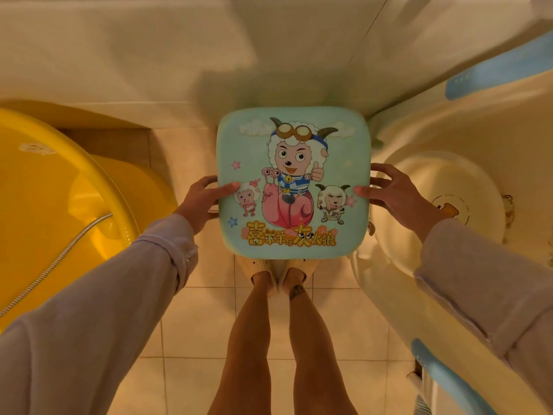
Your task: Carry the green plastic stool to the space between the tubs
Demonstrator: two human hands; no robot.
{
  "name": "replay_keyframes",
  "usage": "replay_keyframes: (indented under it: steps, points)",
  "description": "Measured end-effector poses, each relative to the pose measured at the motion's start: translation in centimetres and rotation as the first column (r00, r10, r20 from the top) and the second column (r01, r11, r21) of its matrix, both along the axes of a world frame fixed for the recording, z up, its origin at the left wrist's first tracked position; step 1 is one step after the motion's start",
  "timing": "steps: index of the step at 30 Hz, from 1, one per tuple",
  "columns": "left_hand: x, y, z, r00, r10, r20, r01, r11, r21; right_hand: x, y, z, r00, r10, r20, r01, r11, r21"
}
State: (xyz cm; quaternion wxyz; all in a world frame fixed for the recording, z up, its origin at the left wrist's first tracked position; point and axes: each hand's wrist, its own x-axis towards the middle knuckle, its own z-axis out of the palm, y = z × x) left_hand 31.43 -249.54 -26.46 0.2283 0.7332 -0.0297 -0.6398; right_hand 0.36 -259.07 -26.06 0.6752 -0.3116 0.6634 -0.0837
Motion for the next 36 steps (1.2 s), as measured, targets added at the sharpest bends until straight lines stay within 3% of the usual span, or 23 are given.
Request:
replay_keyframes:
  steps: [12,20,25,29,32,36]
  points:
    - [-2.8,-1.0,-0.1,0.998,-0.004,-0.057,0.002,0.999,-0.047,-2.8,-0.6,0.5,1.000,-0.016,0.005,0.016,1.000,-0.016]
    - [-3.3,-1.1,0.3,0.944,-0.282,0.171,0.293,0.955,-0.043,-2.3,0.5,0.9,0.993,0.032,-0.113,-0.035,0.999,-0.027]
    - [-5.3,1.1,1.9,0.881,-0.313,0.355,0.322,0.946,0.035,-0.9,6.3,1.9,0.964,-0.133,-0.228,0.112,0.988,-0.102]
    - [-7.0,4.6,3.7,0.888,-0.241,0.393,0.230,0.970,0.076,-1.1,11.6,3.5,0.906,-0.209,-0.369,0.219,0.976,-0.016]
    - [-7.2,7.6,4.1,0.912,-0.255,0.322,0.219,0.965,0.145,-1.5,13.8,6.4,0.870,-0.378,-0.316,0.405,0.914,0.023]
    - [-7.2,10.5,5.0,0.927,-0.337,0.167,0.301,0.930,0.209,-3.0,12.5,13.8,0.761,-0.642,-0.092,0.617,0.761,-0.202]
